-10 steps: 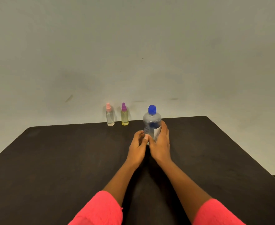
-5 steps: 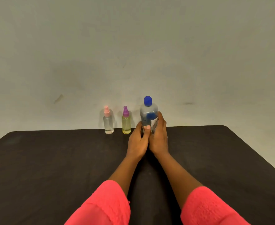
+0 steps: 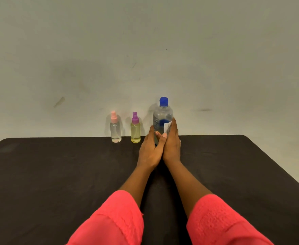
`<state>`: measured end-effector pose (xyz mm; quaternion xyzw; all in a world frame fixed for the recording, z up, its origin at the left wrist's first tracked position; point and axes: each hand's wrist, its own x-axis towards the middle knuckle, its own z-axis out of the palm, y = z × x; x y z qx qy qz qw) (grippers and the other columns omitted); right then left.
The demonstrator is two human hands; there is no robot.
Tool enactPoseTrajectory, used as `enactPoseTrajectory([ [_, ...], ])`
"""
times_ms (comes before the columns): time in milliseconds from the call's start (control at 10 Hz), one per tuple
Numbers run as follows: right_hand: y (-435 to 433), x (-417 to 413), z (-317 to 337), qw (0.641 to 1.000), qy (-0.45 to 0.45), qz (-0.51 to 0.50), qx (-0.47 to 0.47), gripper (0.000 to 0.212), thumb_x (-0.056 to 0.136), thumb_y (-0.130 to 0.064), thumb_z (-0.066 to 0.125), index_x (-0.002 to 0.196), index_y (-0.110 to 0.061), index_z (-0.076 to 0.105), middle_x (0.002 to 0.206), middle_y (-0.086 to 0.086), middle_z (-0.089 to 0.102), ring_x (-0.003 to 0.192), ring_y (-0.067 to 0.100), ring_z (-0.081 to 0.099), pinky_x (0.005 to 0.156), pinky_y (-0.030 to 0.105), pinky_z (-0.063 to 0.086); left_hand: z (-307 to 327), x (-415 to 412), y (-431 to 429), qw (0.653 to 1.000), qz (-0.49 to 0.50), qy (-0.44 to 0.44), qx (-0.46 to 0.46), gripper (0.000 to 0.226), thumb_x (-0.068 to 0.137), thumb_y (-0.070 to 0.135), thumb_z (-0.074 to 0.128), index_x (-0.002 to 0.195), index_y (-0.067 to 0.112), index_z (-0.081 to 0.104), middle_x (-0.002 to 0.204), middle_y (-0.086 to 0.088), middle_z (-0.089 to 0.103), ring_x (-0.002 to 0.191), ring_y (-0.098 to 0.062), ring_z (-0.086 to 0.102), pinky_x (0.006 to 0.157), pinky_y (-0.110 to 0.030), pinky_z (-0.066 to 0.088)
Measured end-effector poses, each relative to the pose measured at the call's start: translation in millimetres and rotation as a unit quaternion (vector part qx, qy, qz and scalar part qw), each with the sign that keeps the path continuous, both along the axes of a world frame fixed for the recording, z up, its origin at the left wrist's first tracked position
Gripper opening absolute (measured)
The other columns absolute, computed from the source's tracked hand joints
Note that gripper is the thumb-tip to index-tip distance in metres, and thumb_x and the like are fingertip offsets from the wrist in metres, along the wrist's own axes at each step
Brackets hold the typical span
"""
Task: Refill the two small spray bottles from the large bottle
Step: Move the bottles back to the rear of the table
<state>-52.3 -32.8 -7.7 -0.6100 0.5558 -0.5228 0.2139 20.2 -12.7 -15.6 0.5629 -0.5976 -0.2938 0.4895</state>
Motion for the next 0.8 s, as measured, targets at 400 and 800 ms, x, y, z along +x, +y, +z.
enactPoseTrajectory([
  [400,1,-1,0,1.0,-0.012,0.008,0.008,0.073,0.094,-0.035,0.054,0.151,-0.025,0.01,0.153,0.002,0.03,0.138,0.022,0.033,0.113,0.055,0.024,-4,-3,-3,1.0,0.013,-0.013,-0.001,0.074,0.09,0.064,0.039,0.15,0.03,0.012,0.154,0.002,0.028,0.138,-0.017,0.031,0.105,-0.029,0.026],
  [800,18,-2,6,0.996,-0.021,-0.03,0.077,0.082,0.088,-0.04,0.061,0.15,-0.019,0.012,0.149,0.007,0.033,0.136,0.023,0.034,0.111,0.047,0.032,3,-5,25,0.999,0.027,-0.034,0.03,0.066,0.093,0.058,0.037,0.15,0.029,0.02,0.152,0.008,0.031,0.135,-0.004,0.03,0.11,-0.025,0.026],
])
